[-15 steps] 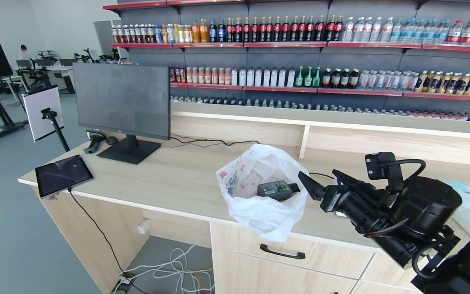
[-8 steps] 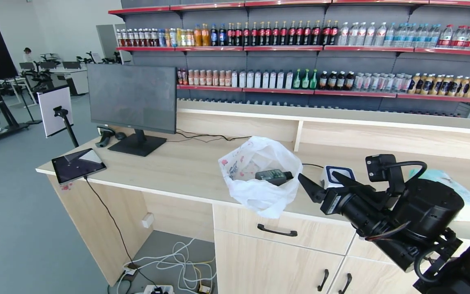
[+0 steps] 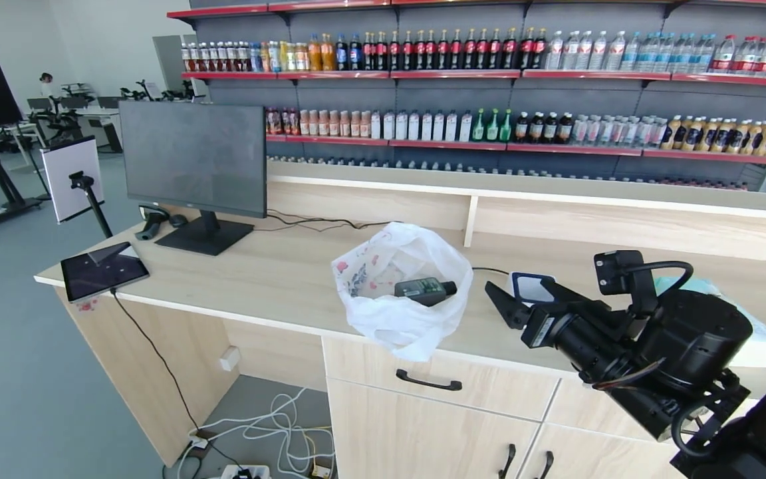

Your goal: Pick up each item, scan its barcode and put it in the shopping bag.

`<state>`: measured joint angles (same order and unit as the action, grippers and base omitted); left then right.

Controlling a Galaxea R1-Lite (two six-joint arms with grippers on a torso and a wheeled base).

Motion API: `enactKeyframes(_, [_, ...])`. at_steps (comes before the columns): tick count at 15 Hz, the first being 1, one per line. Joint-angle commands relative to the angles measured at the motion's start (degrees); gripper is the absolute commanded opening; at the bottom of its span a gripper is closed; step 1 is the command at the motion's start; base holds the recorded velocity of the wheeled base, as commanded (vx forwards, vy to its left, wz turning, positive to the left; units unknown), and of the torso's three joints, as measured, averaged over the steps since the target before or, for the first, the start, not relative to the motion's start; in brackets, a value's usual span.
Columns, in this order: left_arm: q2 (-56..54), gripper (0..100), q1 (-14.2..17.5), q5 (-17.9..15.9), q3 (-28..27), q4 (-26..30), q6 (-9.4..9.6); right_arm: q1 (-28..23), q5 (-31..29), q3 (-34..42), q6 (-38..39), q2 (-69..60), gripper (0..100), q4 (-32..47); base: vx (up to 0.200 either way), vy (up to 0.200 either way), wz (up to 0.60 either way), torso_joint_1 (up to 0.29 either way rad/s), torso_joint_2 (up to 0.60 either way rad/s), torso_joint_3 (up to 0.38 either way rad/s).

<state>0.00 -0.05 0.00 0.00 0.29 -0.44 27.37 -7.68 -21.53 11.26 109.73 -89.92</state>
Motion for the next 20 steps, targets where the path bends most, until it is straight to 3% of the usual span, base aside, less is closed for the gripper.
enactKeyframes(1, [0.0,100,0.0,0.0,0.0,0.0,0.00,0.1,0.0,-0.1,0.0,0.1,100,-0.1,0.000,-0.200,0.00,-0.002,0.00,0.002])
enactKeyframes(9, [0.0,100,0.0,0.0,0.0,0.0,0.00,0.0,0.0,-0.3,0.1,0.1,100,-0.1,0.000,-0.200,0.00,0.003,0.00,0.001])
enactKeyframes(20, [0.0,100,0.0,0.0,0.0,0.0,0.00,0.0,0.0,1.1,0.4,0.1,100,-0.1,0.000,0.000,0.00,0.000,0.00,0.000])
